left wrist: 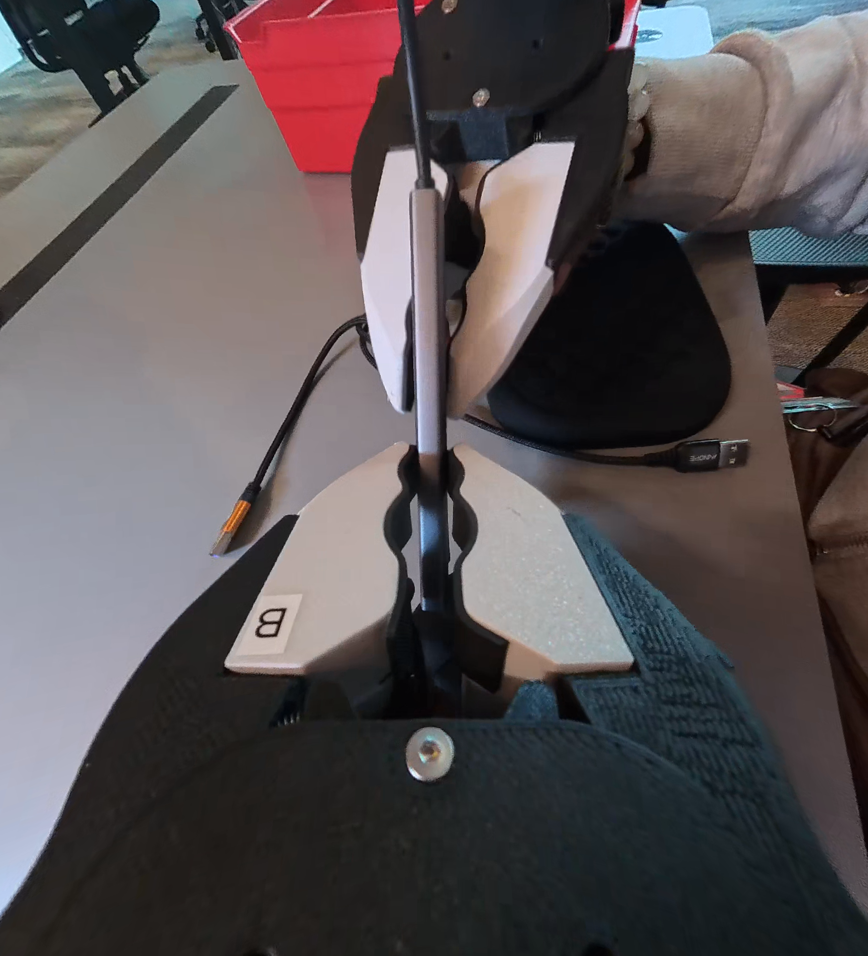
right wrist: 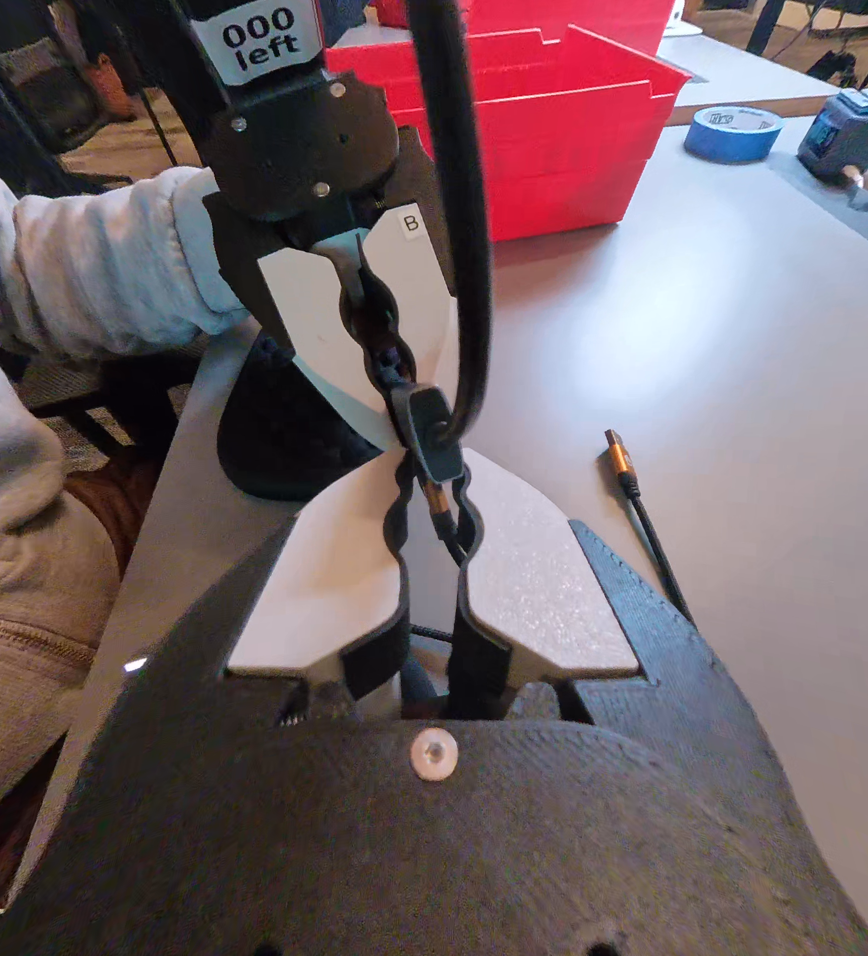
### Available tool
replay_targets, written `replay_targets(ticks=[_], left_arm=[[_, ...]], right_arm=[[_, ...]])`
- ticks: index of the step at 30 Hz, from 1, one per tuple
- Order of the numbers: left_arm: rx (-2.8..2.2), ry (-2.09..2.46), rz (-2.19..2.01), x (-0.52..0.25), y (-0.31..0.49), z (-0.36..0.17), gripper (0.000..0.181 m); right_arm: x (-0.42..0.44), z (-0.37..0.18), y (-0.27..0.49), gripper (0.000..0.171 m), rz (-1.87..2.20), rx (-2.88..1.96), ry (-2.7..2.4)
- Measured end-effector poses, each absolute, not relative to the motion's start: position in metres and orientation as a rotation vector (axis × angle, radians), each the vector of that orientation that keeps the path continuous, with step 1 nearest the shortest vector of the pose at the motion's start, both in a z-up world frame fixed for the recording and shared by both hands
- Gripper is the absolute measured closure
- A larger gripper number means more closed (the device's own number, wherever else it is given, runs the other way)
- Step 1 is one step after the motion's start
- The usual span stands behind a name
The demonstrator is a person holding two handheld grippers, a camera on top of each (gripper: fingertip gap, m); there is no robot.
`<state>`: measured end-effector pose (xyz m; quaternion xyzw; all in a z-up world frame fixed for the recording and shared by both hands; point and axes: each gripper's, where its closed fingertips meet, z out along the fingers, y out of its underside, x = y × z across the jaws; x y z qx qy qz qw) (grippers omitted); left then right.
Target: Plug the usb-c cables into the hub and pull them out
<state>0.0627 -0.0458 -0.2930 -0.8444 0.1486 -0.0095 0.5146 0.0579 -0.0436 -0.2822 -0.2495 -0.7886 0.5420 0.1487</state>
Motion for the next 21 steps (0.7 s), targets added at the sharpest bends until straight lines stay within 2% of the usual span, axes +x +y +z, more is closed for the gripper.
replay_targets(ticks=[8, 10, 15, 16, 17, 18, 21], left_arm=[[-1.989, 0.365, -0.025, 0.066, -0.047, -0.29, 0.171], [-1.958, 0.355, -0.056, 0.067, -0.049, -0.287, 0.171], [-1.754, 0.271, -0.226, 0.065, -0.058, -0.261, 0.169], [-1.715, 0.256, -0.224, 0.063, -0.058, -0.254, 0.162], [-1.664, 0.237, -0.202, 0.061, -0.057, -0.246, 0.142], [-1.61, 0.22, -0.168, 0.058, -0.056, -0.237, 0.132], [-1.607, 0.255, -0.096, 0.062, -0.051, -0.232, 0.13]], right_arm=[[0.065, -0.289, -0.047, 0.151, 1.539, -0.672, -2.348], [0.063, -0.29, -0.049, 0.162, 1.505, -0.644, -2.349], [0.063, -0.271, -0.06, 0.165, 1.618, -0.687, -2.33], [0.062, -0.27, -0.061, 0.165, 1.592, -0.693, -2.341], [0.06, -0.272, -0.061, 0.165, 1.547, -0.696, -2.356], [0.059, -0.273, -0.062, 0.165, 1.498, -0.683, -2.37], [0.059, -0.273, -0.067, 0.165, 1.402, -0.627, -2.4]])
